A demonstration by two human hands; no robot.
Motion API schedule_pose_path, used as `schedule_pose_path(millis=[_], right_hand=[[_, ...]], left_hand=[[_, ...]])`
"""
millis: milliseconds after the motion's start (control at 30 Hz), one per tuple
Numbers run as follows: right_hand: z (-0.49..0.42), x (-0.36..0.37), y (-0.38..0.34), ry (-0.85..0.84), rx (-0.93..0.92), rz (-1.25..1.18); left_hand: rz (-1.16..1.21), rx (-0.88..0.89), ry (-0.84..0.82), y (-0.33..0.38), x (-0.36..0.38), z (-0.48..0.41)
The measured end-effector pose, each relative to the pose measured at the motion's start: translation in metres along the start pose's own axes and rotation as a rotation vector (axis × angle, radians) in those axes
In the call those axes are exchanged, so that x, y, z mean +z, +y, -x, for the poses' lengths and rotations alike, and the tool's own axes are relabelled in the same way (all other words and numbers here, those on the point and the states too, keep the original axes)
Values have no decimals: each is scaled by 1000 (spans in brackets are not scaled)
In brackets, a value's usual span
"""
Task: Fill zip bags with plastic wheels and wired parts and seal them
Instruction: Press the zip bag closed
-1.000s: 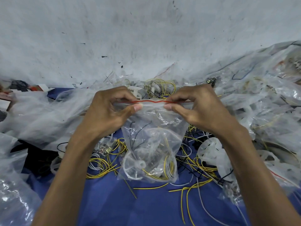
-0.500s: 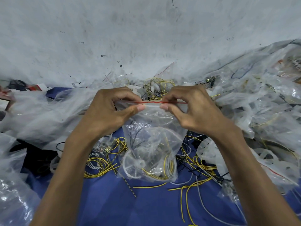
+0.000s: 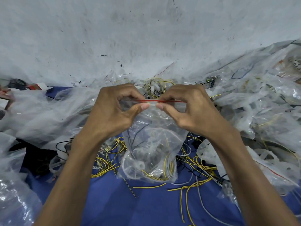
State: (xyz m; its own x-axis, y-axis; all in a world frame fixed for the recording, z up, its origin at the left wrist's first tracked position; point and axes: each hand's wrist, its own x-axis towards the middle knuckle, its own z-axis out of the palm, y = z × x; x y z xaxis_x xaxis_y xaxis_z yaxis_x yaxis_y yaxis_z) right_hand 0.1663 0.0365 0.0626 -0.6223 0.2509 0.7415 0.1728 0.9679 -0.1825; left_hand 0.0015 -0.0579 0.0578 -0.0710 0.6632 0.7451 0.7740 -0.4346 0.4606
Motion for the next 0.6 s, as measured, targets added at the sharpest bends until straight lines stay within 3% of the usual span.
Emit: schedule_pose_path(millis=[167,300,467,600], right_hand=[[-1,6,-5,0,-62,-21],[-3,4,-3,50,-43,-25],[-2,12,-3,16,-7,16],[-1,13,-1,108,-31,40]], left_hand=[[22,28,21,3,4,0],[44,-53,68,5,5,-1],[-6,-99,-57,5,2,-4],[-24,-53,-22,9,5,-4]])
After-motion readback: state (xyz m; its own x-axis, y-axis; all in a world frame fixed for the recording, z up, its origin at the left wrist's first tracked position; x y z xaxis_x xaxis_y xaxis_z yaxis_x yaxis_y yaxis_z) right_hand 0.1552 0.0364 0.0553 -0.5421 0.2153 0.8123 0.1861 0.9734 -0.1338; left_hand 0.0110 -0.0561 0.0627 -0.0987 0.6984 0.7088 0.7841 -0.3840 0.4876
